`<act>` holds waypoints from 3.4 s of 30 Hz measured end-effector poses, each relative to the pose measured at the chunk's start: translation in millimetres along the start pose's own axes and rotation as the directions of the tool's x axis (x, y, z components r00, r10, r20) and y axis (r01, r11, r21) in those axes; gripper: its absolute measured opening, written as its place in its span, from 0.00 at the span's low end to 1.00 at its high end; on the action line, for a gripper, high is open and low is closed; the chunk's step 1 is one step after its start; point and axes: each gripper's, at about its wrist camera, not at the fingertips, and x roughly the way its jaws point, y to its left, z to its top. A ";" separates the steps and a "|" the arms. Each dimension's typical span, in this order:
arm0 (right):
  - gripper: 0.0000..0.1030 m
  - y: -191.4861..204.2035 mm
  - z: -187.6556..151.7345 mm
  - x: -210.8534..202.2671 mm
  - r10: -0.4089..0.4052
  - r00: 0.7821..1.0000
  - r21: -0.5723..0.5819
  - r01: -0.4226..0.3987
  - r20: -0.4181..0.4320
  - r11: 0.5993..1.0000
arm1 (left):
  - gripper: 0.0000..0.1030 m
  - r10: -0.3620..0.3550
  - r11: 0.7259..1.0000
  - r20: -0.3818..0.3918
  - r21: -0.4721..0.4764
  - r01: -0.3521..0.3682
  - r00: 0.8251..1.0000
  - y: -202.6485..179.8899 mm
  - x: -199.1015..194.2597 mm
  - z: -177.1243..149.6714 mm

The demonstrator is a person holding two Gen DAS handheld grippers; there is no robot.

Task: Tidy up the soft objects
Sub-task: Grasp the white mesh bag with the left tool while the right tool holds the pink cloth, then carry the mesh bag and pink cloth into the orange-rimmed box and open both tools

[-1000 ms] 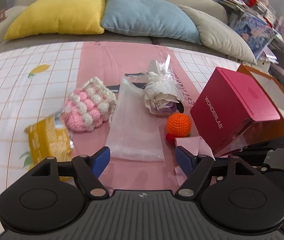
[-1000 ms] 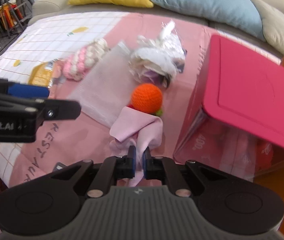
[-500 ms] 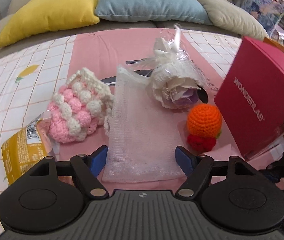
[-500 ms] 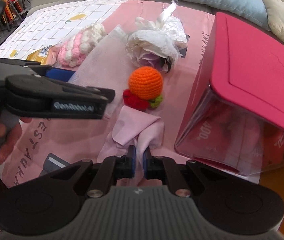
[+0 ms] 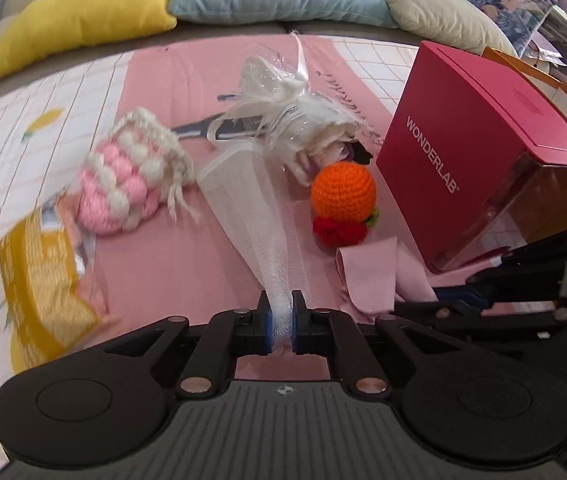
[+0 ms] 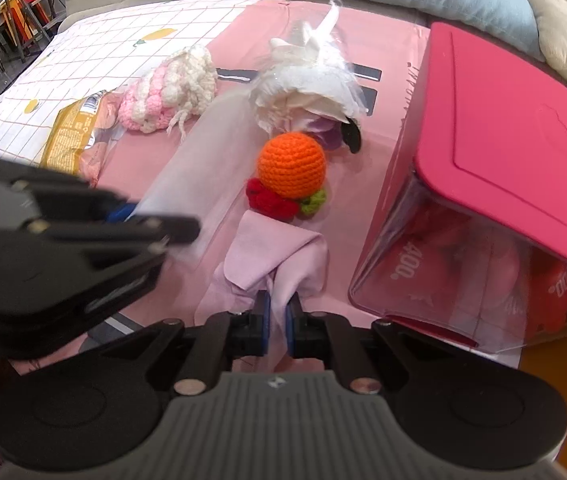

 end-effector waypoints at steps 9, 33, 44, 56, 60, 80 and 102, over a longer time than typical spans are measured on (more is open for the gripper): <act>0.05 -7.3 -24.3 -22.2 0.053 0.999 0.052 -0.053 0.001 0.997 | 0.08 -0.066 0.995 -0.110 -0.084 0.057 0.992 -4.9 -33.7 -21.9; 0.05 -26.4 -58.7 -120.4 0.059 0.977 0.114 -0.083 0.203 0.990 | 0.07 -0.168 0.979 0.068 -0.105 0.175 0.983 -46.4 -138.8 -36.9; 0.05 -58.1 -77.3 -173.1 -0.017 0.952 0.200 -0.046 0.304 0.979 | 0.07 -0.234 0.967 0.197 -0.051 0.249 0.952 -70.6 -174.2 -15.5; 0.05 -127.5 -79.0 -211.2 -0.186 0.910 0.306 0.069 0.371 0.949 | 0.07 -0.349 0.936 0.241 0.147 0.321 0.906 -132.7 -174.1 38.2; 0.05 -151.0 -75.5 -217.5 -0.237 0.894 0.328 0.109 0.380 0.938 | 0.07 -0.378 0.919 0.236 0.213 0.331 0.895 -157.3 -164.8 56.6; 0.06 -252.4 -65.7 -174.6 -0.376 0.885 0.346 0.274 0.273 0.897 | 0.07 -0.308 0.879 0.075 0.403 0.254 0.948 -244.1 -77.9 106.6; 0.29 -260.5 -63.8 -138.4 -0.377 0.897 0.248 0.320 0.232 0.914 | 0.13 -0.123 0.867 -0.009 0.486 0.112 0.992 -271.0 -12.2 119.2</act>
